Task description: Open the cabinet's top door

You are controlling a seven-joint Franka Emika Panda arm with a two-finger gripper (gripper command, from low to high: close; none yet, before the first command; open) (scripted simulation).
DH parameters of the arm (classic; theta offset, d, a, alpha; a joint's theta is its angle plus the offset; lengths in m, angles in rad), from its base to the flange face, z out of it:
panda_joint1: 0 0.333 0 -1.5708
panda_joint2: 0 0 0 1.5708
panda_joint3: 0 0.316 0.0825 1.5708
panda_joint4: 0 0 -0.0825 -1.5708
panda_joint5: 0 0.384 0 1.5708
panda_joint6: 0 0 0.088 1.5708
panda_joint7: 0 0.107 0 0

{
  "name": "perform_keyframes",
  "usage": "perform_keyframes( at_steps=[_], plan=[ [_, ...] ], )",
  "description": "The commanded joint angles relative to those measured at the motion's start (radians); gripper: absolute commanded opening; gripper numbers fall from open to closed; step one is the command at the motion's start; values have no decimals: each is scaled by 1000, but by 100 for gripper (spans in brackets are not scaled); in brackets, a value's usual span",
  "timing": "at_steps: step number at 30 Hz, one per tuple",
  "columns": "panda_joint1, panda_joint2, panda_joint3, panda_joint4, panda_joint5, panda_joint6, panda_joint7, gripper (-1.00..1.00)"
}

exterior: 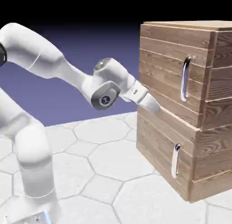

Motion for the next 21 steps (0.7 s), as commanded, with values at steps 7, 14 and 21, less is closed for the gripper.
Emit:
perform_keyframes(
  at_steps=[7,14,21],
  plan=[
    [98,-58,-118,43,-304,-15,-144,0],
    [195,-117,-235,87,-609,-29,-289,0],
    [293,-175,-353,130,-913,-44,-433,0]
  ],
)
